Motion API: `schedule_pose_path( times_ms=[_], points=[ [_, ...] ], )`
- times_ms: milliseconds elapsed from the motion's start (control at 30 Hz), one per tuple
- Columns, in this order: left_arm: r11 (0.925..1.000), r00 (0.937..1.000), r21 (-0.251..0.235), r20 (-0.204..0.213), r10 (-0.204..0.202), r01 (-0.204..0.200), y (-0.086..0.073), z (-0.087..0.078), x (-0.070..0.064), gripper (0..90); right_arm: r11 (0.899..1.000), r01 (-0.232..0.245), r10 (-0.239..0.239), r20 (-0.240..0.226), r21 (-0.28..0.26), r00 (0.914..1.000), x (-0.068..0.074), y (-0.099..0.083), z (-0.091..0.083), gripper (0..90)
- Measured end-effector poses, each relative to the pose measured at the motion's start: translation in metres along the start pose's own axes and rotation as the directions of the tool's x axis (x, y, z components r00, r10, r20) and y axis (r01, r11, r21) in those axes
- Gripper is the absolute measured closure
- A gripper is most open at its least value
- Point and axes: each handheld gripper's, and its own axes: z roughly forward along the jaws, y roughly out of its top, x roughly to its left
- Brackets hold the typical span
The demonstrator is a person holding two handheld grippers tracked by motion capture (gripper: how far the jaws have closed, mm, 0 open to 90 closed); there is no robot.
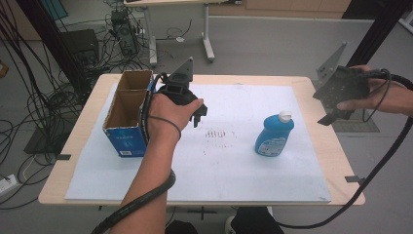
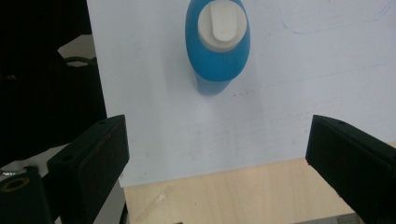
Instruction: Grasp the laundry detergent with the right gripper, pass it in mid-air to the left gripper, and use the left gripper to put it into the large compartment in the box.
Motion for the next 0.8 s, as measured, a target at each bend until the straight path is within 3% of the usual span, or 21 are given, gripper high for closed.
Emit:
schedule_pose_path(
  times_ms=[367,800],
  points=[
    [0.9999,1.0,0.012,0.003,0.003,-0.003,0.006,0.008,-0.001,7.3,0.997,-0.023,0.022,-0.023,-0.072,0.9995,-0.007,-0.016,0.026,5.1],
    [0.9997,1.0,0.026,-0.003,0.003,-0.003,0.013,0.016,0.0,7.2,0.986,-0.046,0.037,-0.058,-0.16,0.9976,-0.014,-0.031,0.063,4.2]
  ],
)
